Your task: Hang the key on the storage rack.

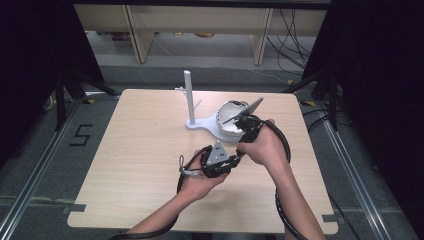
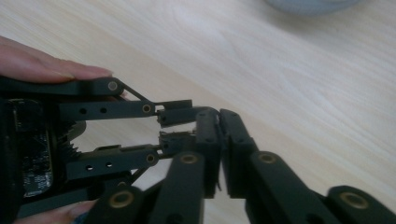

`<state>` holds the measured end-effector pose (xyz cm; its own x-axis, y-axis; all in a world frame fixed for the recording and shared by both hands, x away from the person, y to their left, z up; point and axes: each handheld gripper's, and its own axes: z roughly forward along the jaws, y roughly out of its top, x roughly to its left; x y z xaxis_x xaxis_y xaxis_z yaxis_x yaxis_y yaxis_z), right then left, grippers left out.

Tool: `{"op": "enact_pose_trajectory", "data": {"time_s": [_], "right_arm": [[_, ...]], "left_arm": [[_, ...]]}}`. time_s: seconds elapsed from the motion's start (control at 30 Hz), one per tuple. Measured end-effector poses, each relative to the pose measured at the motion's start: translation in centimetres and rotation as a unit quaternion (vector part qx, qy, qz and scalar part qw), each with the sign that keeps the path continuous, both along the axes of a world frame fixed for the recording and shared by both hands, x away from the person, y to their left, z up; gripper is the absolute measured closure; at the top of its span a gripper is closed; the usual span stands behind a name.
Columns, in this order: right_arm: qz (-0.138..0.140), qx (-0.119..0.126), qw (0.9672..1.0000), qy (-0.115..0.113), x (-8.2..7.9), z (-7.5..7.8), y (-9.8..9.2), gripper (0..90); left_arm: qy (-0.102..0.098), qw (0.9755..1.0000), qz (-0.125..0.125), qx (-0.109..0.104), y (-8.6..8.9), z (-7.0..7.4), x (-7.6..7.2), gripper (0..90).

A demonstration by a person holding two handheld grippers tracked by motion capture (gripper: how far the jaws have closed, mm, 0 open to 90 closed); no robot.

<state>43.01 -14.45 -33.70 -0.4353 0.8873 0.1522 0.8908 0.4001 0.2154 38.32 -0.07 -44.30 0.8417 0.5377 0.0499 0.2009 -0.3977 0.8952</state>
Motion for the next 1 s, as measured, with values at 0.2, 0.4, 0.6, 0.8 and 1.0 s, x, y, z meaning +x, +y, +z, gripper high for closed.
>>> {"op": "enact_pose_trajectory", "data": {"time_s": [0.2, 0.4, 0.6, 0.8, 1.0], "right_arm": [[-0.01, 0.046, 0.9971, -0.06, -0.3, 1.6, -1.0, 77.9], [-0.022, 0.068, 0.9915, -0.109, -0.5, 1.6, -3.8, 74.5], [-0.035, 0.107, 0.9855, -0.126, -0.8, -1.7, -7.8, 73.5], [-0.047, 0.133, 0.9764, -0.164, -1.1, -5.7, -11.3, 65.8], [-0.021, 0.166, 0.9514, -0.259, -1.3, -8.9, -13.0, 61.3]], "left_arm": [[0.0, 0.9998, 0.007, 0.021, 0.9, 0.2, 0.3, 80.4], [-0.002, 0.9993, 0.018, 0.033, 2.6, 0.2, 0.6, 80.3], [-0.004, 0.9984, 0.036, 0.043, 5.9, 0.5, 1.2, 80.3], [0.0, 0.997, 0.062, 0.047, 9.5, 0.7, 2.3, 80.3], [0.005, 0.9936, 0.11, 0.021, 12.7, 0.8, 3.3, 80.3]]}}
